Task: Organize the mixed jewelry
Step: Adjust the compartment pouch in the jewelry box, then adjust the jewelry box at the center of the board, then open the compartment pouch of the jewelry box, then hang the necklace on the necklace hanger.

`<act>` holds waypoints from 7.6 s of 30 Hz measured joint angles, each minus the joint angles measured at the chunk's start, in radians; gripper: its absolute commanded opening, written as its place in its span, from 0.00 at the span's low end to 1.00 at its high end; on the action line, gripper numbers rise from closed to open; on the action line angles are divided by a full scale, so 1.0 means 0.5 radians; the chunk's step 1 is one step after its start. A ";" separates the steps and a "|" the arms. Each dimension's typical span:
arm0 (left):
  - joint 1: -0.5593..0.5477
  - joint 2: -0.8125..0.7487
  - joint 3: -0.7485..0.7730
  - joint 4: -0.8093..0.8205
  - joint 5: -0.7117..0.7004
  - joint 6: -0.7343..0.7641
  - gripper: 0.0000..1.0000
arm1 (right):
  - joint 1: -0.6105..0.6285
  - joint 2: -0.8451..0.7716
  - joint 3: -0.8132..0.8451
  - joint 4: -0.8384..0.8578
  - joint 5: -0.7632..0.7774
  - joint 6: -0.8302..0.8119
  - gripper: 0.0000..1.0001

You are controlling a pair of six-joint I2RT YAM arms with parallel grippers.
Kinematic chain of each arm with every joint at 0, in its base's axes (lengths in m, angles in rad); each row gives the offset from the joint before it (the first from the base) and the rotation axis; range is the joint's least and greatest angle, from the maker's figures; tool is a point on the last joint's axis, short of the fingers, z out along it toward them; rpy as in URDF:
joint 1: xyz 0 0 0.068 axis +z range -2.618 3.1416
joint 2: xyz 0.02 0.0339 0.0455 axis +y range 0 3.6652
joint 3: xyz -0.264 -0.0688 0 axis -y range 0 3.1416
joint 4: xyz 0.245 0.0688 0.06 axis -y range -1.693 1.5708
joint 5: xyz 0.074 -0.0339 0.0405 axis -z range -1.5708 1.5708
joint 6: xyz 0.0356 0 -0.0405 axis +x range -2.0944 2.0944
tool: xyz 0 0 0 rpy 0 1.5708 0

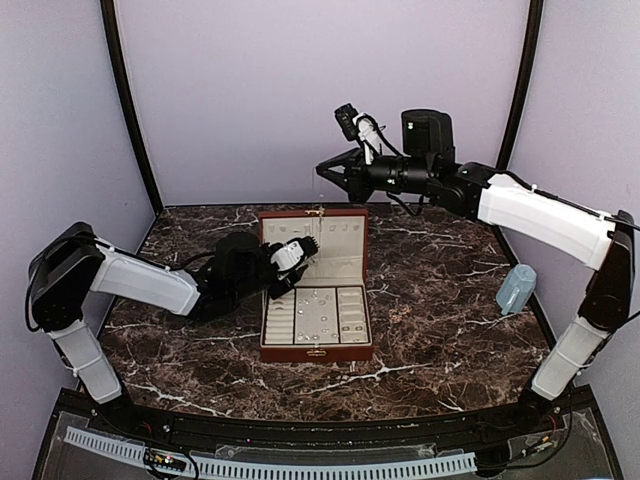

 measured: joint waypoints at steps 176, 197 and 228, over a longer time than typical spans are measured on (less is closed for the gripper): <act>0.291 0.211 0.182 -0.238 0.780 0.533 0.00 | 0.179 -0.166 -0.263 0.042 0.493 0.165 0.00; 0.231 0.199 -0.002 0.048 0.657 0.555 0.00 | 0.201 -0.111 -0.230 0.294 0.671 0.101 0.00; 0.195 0.163 -0.089 0.153 0.573 0.562 0.00 | 0.233 0.218 -0.066 0.362 0.678 0.020 0.00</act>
